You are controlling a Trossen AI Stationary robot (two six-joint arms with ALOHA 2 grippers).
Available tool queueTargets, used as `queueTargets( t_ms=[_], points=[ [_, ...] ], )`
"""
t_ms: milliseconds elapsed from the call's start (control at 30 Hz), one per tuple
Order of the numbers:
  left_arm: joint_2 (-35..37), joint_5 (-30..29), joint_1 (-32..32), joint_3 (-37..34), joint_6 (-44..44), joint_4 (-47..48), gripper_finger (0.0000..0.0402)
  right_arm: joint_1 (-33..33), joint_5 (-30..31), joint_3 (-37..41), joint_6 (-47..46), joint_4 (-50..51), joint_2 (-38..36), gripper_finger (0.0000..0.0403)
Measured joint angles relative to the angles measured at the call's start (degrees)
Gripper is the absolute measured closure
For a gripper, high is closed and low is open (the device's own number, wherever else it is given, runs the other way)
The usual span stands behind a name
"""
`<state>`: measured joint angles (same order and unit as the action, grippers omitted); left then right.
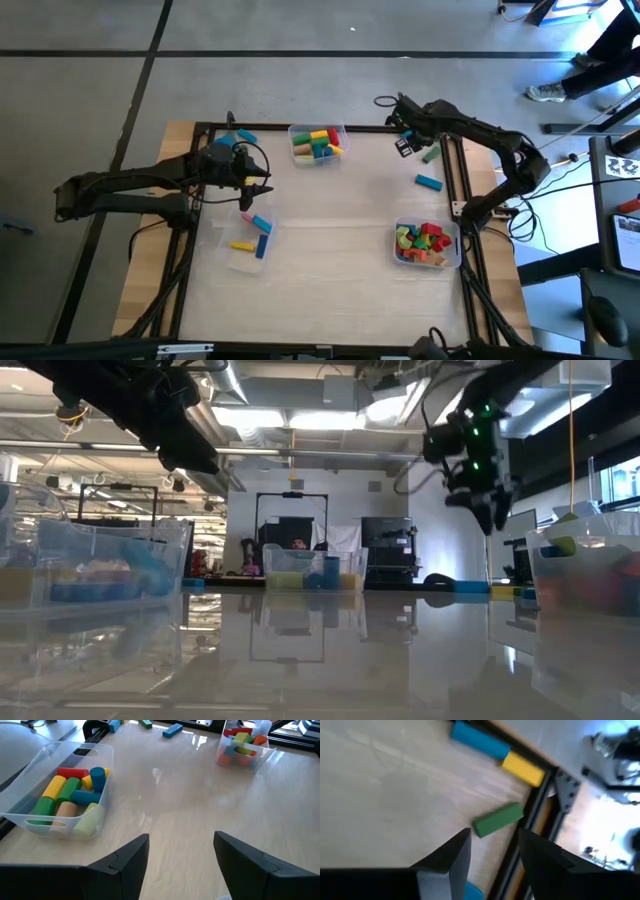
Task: Sort blocks by size
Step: Put the green rectangular block into the bottom left transparent bin
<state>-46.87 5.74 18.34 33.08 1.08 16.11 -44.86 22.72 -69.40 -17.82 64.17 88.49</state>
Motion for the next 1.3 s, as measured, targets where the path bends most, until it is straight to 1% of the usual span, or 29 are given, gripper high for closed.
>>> queueTargets(
  t_ms=[200, 300, 367, 467, 600, 700, 767, 900, 967, 1100, 1300],
  points=[
    [0.0, 0.0, 0.0, 0.0, 0.0, -0.1, 0.0183, -2.7, -1.9, 7.9, -0.2, -5.0, 0.4, 0.0238],
    [0.0, 0.0, 0.0, 0.0, 0.0, -0.2, 0.0183, -3.7, -1.8, 10.0, -0.6, -6.1, 1.4, 0.0241],
    [0.0, 0.0, 0.0, 0.0, 0.0, -0.7, 0.0183, -4.4, -1.3, 10.7, -1.2, -6.5, 2.3, 0.0252],
    [0.0, 0.0, 0.0, 0.0, 0.0, -1.3, 0.0183, -5.2, -1.5, 11.9, -0.8, -8.6, 3.6, 0.0285],
    [0.0, 0.0, 0.0, 0.0, 0.0, -1.7, 0.0183, -6.5, -1.7, 12.9, 0.3, -10.8, 5.7, 0.0342],
    [0.0, 0.0, 0.0, 0.0, 0.0, -1.7, 0.0183, -7.5, 0.9, 12.9, 0.2, -11.6, 7.2, 0.0382],
    [0.0, 0.0, 0.0, 0.0, 0.0, -1.7, 0.0183, -7.9, 1.2, 13.0, 0.2, -12.7, 8.1, 0.0396],
    [0.0, 0.0, 0.0, 0.0, 0.0, -1.4, 0.0183, -8.6, 0.8, 13.0, 0.1, -13.8, 10.4, 0.0385],
    [0.0, 0.0, 0.0, 0.0, 0.0, -1.1, 0.0183, -8.5, 1.6, 13.0, 0.2, -14.2, 11.3, 0.0379],
    [0.0, 0.0, 0.0, 0.0, 0.0, -0.5, 0.0183, -8.3, 0.3, 12.9, 1.7, -15.2, 11.8, 0.0377],
    [0.0, 0.0, 0.0, 0.0, -0.4, -0.4, 0.0183, -5.0, -1.4, 12.8, 3.0, -16.1, 11.7, 0.0376]
  ],
)
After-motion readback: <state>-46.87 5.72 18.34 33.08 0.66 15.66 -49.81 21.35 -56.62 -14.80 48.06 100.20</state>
